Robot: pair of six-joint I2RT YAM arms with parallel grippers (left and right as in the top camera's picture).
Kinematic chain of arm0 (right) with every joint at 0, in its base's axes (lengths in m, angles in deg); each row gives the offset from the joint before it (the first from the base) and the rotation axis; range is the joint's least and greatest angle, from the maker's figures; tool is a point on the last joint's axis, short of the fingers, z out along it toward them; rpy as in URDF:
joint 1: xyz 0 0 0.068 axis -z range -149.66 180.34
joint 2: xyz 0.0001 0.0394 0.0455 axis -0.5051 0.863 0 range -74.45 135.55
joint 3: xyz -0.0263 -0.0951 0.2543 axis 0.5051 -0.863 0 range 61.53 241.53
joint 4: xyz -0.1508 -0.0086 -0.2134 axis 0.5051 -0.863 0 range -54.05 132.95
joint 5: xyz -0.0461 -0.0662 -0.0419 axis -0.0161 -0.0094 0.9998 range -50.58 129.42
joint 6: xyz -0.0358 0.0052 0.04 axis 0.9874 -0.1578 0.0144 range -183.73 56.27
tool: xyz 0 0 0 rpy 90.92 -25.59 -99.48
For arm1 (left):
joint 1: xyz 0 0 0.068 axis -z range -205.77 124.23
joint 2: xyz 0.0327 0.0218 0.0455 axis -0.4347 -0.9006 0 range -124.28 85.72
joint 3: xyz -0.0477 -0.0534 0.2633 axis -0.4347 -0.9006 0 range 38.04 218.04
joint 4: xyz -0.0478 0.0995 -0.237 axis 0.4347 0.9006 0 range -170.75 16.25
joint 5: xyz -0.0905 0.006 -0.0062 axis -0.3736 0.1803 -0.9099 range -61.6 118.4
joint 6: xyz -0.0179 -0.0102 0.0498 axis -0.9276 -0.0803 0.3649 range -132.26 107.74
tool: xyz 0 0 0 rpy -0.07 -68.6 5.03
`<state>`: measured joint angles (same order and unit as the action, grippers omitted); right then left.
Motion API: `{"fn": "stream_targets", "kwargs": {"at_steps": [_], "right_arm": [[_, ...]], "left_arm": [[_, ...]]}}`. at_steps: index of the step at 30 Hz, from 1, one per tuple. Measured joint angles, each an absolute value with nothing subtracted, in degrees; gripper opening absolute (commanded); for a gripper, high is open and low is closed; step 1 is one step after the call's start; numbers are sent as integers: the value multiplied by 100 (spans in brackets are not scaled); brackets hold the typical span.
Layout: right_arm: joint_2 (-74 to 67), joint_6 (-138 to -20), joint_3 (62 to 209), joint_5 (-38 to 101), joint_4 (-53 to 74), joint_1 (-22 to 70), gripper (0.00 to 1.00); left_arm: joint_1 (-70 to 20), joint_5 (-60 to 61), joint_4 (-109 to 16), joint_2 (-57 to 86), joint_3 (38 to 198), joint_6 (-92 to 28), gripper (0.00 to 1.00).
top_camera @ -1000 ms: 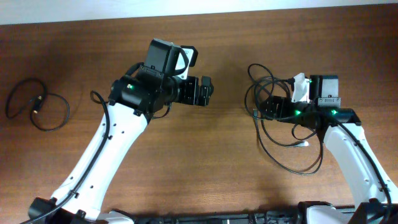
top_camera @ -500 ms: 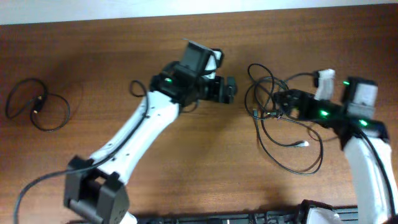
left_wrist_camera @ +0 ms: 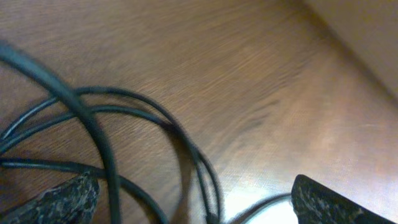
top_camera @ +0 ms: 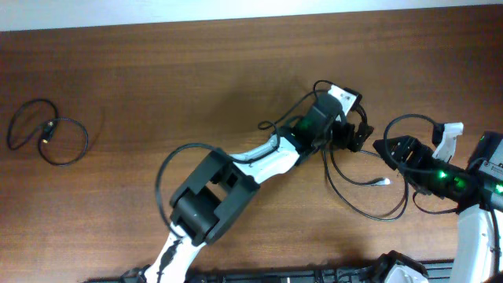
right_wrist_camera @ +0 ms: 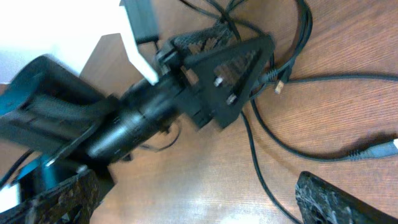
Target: Untangle cables
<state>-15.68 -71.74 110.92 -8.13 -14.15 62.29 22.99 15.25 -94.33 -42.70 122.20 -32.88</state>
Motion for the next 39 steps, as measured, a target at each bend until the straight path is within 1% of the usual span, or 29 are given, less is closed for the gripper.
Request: {"fn": "stream_targets", "kwargs": {"at_steps": [1, 2, 6, 7, 8, 11, 12, 14, 15, 18, 19, 22, 24, 25, 27, 29, 30, 33, 34, 36, 39], "right_arm": [[-1568, -7119, 11094, -813, -1516, 6229, 99], [-1568, -7093, 11094, -813, -1575, 6229, 99], [-1568, -7054, 11092, -811, -1704, 6229, 99], [-1568, -7058, 11092, -813, -1710, 6229, 99], [-1568, -7056, 11092, -813, -1712, 6229, 99], [-1568, -7054, 11092, -811, -1701, 6229, 99], [-1568, -7054, 11092, -811, -1697, 6229, 99], [-1568, -7056, 11092, -813, -1708, 6207, 99], [-1568, -7056, 11092, -807, -1699, 6097, 99], [-1568, -7054, 11092, -798, -1551, 5527, 99], [-1568, -7051, 11092, -791, -1395, 5247, 99], [-1468, -7027, 11092, -658, -777, 4008, 99], [-1267, -7003, 11092, -485, -491, 3317, 99], [-1000, -6992, 11094, -302, -316, 2777, 99], [-631, -6984, 11094, -2, -49, 2288, 99], [-91, -6977, 11092, 197, 73, 1883, 99], [128, -6973, 11092, 256, 154, 1774, 99], [805, -6977, 11092, 345, 288, 1634, 99], [1044, -6971, 11092, 365, 336, 1623, 99], [1489, -6979, 11092, 404, 497, 1619, 98], [1854, -6995, 11092, 413, 578, 1619, 99]], "left_arm": [[2299, 1641, -9475, -4417, 12220, -3282, 29], [2299, 1776, -9477, -4520, 12220, -3293, 0], [2163, 2187, -9344, -4675, 12227, -3288, 0], [2089, 2202, -9158, -4646, 12233, -3288, 0], [1977, 2209, -8692, -4524, 12227, -3288, 0], [1509, 2288, -7403, -3564, 12187, -3288, 0], [1291, 2323, -6970, -2815, 12183, -3288, 0], [1125, 2349, -6378, -1932, 12211, -3286, 0], [1044, 2355, -6059, -1296, 12214, -3286, 0], [970, 2355, -5628, -491, 12238, -3286, 0], [965, 2353, -5589, -397, 12238, -3286, 0], [967, 2395, -5604, -365, 12233, -3286, 0], [967, 2530, -5763, -362, 12233, -3286, 0], [967, 2644, -6015, -362, 12229, -3286, 0], [965, 2788, -6135, -255, 12225, -3166, 0], [965, 3273, -6148, 44, 12225, -2779, 0], [965, 3560, -6142, 208, 12225, -2628, 0], [965, 5216, -6150, 691, 12227, -2055, 0], [965, 5466, -6166, 746, 12227, -1990, 0], [946, 5660, -6150, 907, 12227, -1848, 0], [946, 5302, -6220, 1047, 12225, -1409, 0]]}}
